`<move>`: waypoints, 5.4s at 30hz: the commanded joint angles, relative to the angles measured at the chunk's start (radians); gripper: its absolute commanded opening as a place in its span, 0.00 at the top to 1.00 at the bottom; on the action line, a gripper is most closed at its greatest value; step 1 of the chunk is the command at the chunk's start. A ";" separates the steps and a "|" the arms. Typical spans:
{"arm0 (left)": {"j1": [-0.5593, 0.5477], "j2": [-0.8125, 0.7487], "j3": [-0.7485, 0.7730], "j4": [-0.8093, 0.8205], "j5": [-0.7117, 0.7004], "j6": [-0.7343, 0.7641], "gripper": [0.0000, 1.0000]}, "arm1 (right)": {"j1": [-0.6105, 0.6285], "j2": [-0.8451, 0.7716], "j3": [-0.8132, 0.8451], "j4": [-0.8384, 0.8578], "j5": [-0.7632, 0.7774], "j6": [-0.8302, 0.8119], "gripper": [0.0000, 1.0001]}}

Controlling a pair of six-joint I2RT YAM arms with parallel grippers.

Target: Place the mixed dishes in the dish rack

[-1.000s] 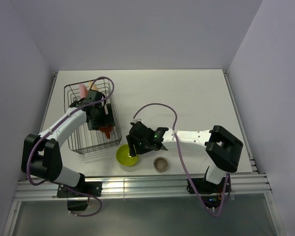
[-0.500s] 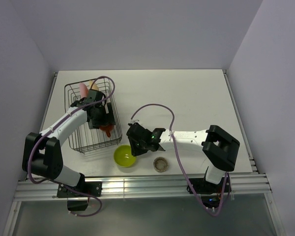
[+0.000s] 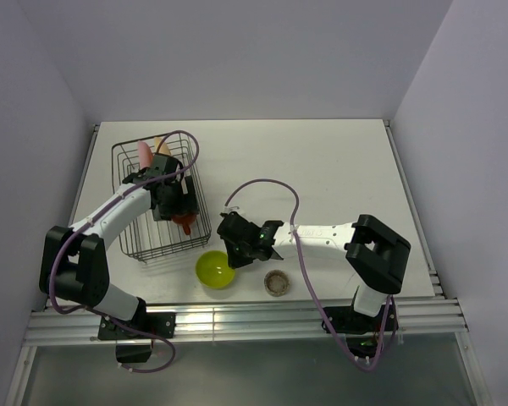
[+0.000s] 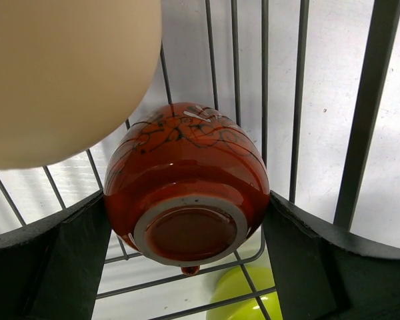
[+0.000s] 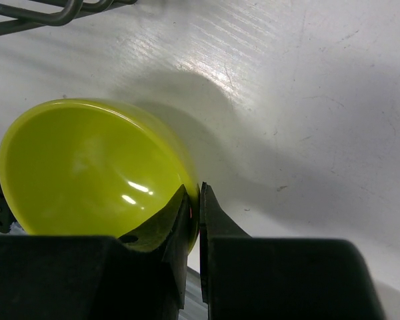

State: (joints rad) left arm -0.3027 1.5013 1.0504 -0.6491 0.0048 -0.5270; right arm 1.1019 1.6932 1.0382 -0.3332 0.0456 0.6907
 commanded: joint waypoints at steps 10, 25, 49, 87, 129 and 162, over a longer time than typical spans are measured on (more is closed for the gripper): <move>-0.004 -0.013 -0.024 -0.031 0.001 0.012 0.19 | 0.009 -0.032 0.043 0.017 0.034 0.006 1.00; -0.004 -0.021 -0.066 -0.009 0.001 0.012 0.01 | 0.009 -0.033 0.025 0.036 0.030 0.009 1.00; -0.012 -0.532 0.082 -0.045 0.170 -0.062 0.01 | -0.036 -0.283 -0.021 0.046 -0.033 -0.005 1.00; -0.012 -0.937 -0.495 0.652 0.804 -0.900 0.01 | -0.326 -0.523 -0.138 0.353 -0.536 0.006 1.00; -0.016 -0.929 -0.412 0.397 0.748 -0.686 0.01 | -0.353 -0.472 0.040 0.164 -0.478 -0.072 1.00; -0.018 -0.886 -0.356 0.473 0.721 -0.714 0.02 | -0.300 -0.397 -0.024 0.266 -0.489 -0.019 1.00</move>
State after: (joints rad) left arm -0.3161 0.6266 0.6315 -0.1963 0.7284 -1.2675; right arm 0.7944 1.2846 0.9943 -0.0998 -0.4568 0.6788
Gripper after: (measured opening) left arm 0.988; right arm 0.115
